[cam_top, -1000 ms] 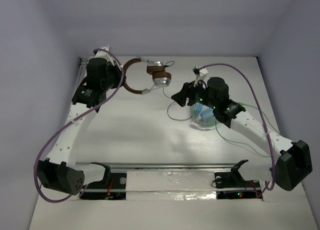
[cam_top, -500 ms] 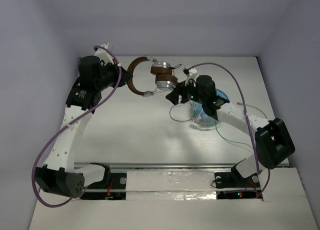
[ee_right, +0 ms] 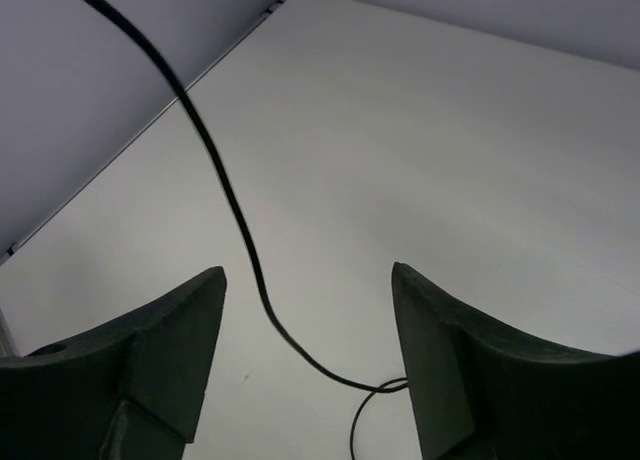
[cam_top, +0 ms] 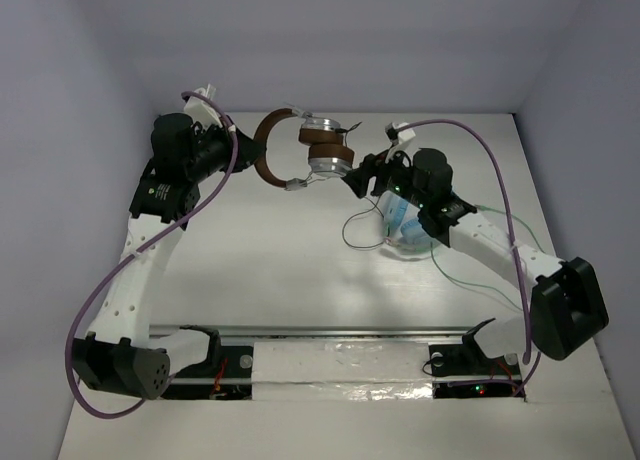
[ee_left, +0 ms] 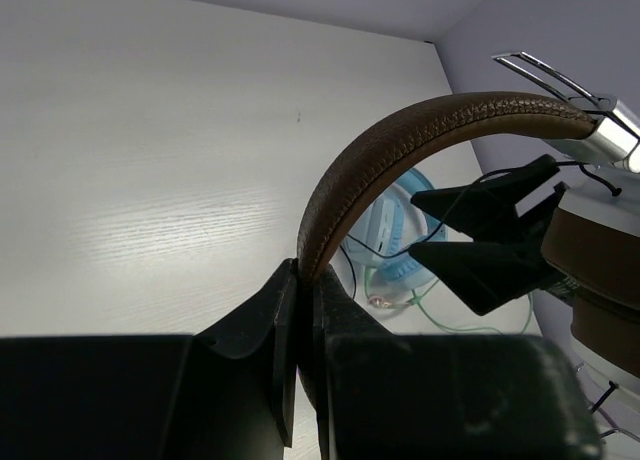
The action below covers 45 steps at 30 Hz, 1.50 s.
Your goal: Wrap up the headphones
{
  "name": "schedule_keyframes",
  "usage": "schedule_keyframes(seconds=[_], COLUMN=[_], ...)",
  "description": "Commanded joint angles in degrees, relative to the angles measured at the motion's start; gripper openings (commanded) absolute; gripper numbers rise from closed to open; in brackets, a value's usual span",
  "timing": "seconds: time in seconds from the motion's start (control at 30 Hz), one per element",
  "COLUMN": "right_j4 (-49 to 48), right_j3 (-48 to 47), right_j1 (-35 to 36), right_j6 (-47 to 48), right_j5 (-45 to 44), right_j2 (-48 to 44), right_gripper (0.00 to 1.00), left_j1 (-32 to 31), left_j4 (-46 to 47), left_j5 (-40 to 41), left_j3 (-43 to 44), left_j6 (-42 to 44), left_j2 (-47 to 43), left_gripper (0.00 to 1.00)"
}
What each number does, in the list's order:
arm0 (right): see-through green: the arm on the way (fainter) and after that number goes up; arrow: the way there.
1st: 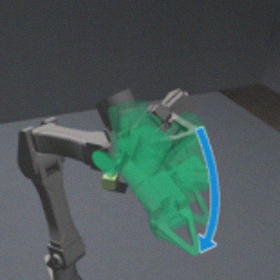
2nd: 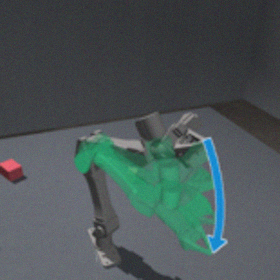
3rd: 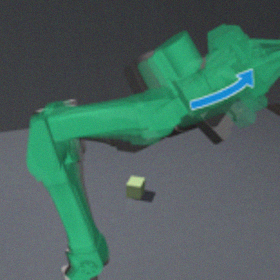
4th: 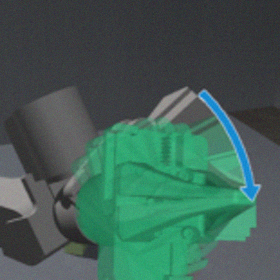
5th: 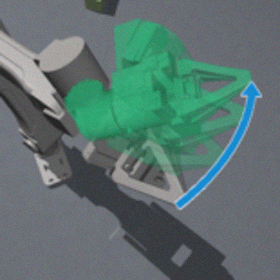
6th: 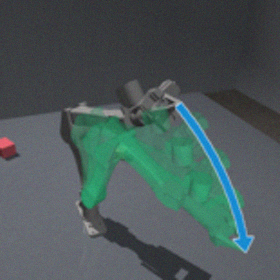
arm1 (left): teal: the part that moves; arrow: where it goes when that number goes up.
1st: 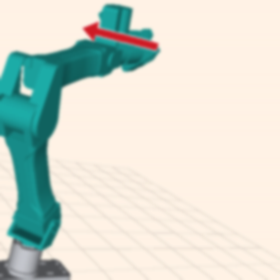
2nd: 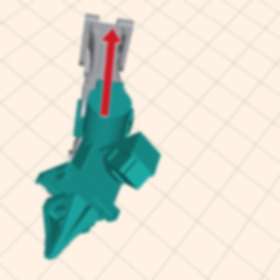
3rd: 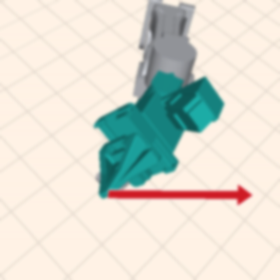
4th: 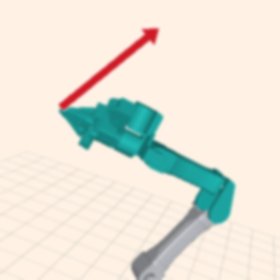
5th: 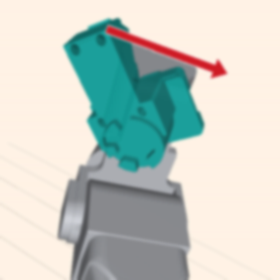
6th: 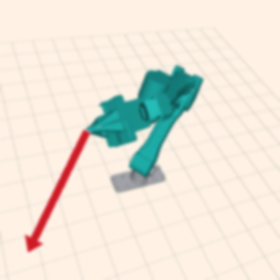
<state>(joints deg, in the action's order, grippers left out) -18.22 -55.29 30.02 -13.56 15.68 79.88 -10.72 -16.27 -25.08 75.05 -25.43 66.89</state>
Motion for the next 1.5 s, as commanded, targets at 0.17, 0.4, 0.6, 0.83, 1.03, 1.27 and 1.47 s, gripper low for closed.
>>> schedule_keyframes(seconds=[0.17, 0.4, 0.6, 0.83, 1.03, 1.27, 1.47], right_j4=[-2.08, -7.69, -7.46, 0.1, 6.08, 14.34, 23.93], right_j3=[-5.18, -5.54, -10.6, -27.12, -35.84, -43.23, -49.66], right_j1=[-0.84, -1.37, -2.51, -2.51, -2.51, -2.51, -2.51], right_j6=[3.28, 1.08, -1.03, -1.46, 0.11, 3.1, 2.5], right_j5=[4.69, 2.34, 4.17, 10.5, 9.2, 5.59, 5.06], right_j2=[-0.08, 1.51, 2.81, 11.69, 16.36, 18.3, 25.85], right_gripper=[0.68, 0.25, 0.08, 0.04, 0.03, 0.02, 0.02], left_j1=[1.49, 3.41, 4.83, 4.83, 4.83, 4.83, -3.68], left_j4=[7.65, 8.62, 13.02, 10.83, 11.52, 12.66, 25.29], left_j5=[-6.73, -9.53, -15.7, -14.03, -16.75, -20.09, -28.35], left_j3=[-0.42, -1.92, -4.82, -7.45, -11.49, -18.26, -19.4], left_j6=[-4.18, -5.94, -9.29, -6.92, -6.82, -6.04, -12.41], left_j2=[-0.98, -2.29, -1.51, -1.41, -0.98, -1.06, 0.87], left_gripper=[0.0, 0.0, 0.0, 0.0, 0.0, 0.0, 0.0])
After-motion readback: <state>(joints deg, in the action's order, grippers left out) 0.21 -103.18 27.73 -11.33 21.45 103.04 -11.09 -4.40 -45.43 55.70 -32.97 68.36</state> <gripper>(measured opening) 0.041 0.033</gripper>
